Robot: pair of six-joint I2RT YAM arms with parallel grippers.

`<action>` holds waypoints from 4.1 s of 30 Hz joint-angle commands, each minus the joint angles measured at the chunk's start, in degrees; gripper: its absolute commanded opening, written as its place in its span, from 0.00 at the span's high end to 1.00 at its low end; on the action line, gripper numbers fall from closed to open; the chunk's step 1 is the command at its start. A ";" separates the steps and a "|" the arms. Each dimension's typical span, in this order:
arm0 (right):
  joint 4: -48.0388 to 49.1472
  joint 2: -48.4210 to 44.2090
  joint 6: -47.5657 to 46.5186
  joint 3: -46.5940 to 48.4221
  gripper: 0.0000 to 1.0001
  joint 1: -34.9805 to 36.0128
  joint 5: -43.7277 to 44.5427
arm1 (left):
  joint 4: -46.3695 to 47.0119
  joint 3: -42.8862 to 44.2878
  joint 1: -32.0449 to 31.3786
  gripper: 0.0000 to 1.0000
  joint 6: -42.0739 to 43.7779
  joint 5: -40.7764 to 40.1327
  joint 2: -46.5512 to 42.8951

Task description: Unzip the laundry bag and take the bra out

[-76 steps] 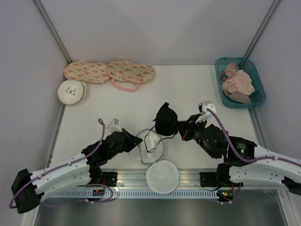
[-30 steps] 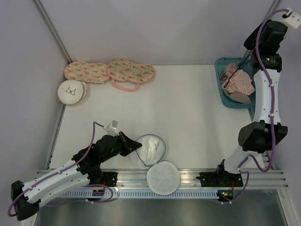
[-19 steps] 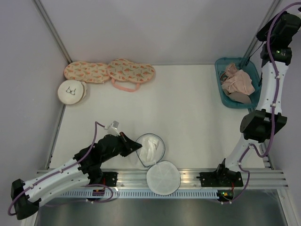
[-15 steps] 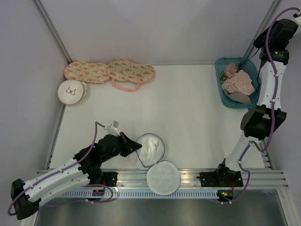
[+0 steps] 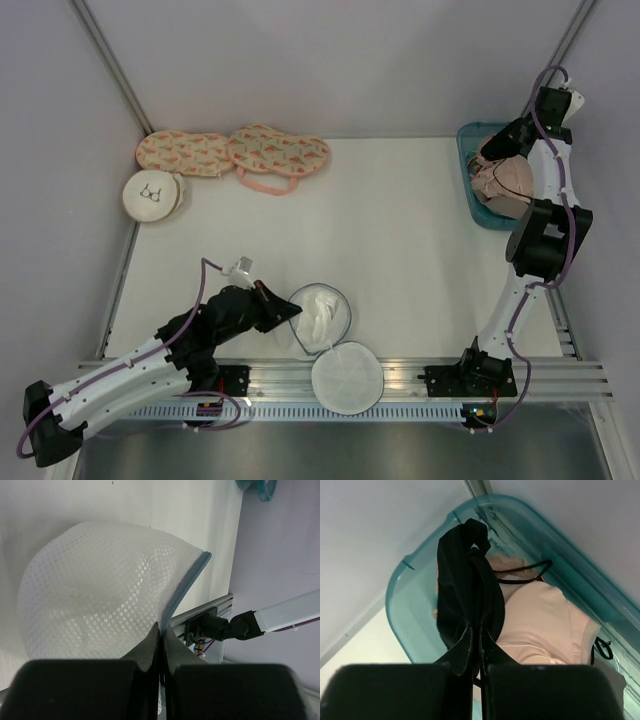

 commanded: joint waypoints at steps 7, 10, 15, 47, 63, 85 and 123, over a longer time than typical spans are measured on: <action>-5.80 -1.00 -0.07 2.00 0.25 1.06 5.69 | 1.58 3.83 0.14 0.98 5.68 0.40 -3.10; -1.84 -7.15 -2.17 0.50 0.12 2.81 4.29 | 2.46 3.57 0.14 0.98 6.73 -0.75 -3.98; -2.80 -15.69 -4.90 -1.16 0.09 7.55 -0.01 | 12.02 -2.22 0.14 0.98 5.25 -4.61 -7.84; 14.69 -48.33 11.61 -62.27 0.22 85.78 2.43 | 31.05 -11.65 6.73 0.98 -2.75 -13.49 -0.45; 16.27 -30.40 11.88 -56.90 0.29 87.46 16.49 | 12.40 -10.50 6.82 0.98 -4.78 -3.74 -3.89; 13.10 -17.55 6.43 -52.41 0.70 87.98 32.85 | 6.59 -10.67 6.82 0.98 -4.43 -2.33 -7.94; 19.34 -74.51 -11.23 -61.73 1.00 86.85 52.78 | 9.32 -10.67 6.82 0.98 -3.55 -1.98 -3.11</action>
